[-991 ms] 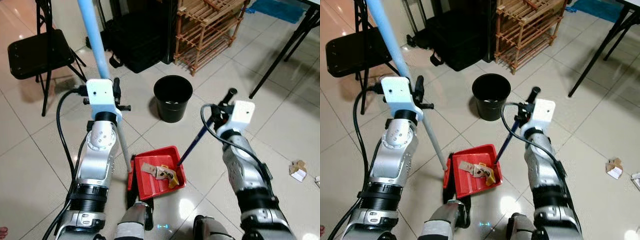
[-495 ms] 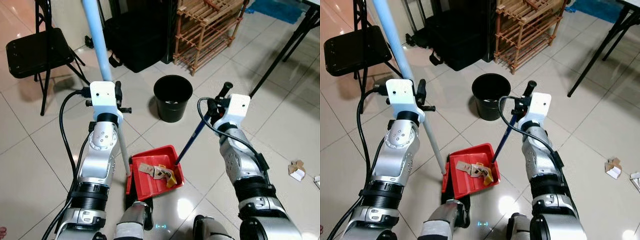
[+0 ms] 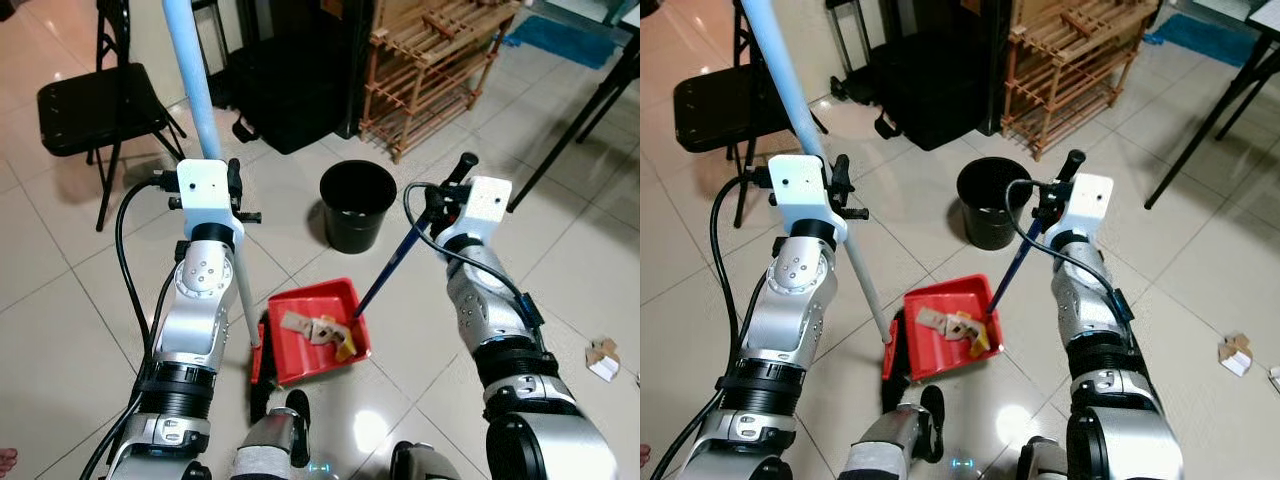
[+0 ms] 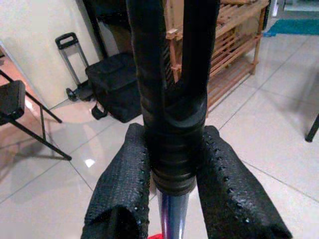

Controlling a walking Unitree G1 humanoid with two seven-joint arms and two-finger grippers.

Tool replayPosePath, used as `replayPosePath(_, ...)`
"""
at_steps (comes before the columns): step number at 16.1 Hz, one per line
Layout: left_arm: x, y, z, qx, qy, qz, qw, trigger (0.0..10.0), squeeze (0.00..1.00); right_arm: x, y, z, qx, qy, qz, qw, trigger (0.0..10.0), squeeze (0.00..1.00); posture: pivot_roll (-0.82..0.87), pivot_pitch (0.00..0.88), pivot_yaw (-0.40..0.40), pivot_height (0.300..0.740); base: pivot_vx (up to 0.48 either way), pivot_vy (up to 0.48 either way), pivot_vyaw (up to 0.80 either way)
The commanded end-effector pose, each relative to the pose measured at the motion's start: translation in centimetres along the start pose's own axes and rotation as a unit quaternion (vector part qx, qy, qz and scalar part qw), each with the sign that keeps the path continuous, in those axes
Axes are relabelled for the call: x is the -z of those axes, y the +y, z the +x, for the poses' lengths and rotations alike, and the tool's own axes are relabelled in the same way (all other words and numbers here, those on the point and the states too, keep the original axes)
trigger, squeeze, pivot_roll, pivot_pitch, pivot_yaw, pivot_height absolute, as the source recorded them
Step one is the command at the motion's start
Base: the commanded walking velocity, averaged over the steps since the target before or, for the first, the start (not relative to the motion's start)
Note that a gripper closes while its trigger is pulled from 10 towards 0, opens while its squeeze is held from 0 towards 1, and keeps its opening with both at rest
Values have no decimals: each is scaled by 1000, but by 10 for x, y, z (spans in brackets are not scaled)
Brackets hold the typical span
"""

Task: Sweep floor

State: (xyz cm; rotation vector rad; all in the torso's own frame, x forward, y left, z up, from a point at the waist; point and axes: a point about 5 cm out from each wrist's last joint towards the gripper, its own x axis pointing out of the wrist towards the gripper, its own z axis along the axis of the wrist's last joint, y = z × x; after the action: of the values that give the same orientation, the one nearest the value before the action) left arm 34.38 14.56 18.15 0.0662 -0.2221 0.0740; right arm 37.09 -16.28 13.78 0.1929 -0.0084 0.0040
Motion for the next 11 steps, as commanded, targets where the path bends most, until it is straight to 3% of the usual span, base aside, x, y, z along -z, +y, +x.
replayPosePath(1,-7,1,1,-2,-18,7,1000,10000,0,-9,1,3,-7,-24,5,1000,10000,0,73,150,45,740,0,0,0)
replayPosePath(11,-7,-3,1,7,-16,6,1000,10000,0,2,4,-2,-4,-19,18,1000,10000,0,61,128,62,740,193,0,0)
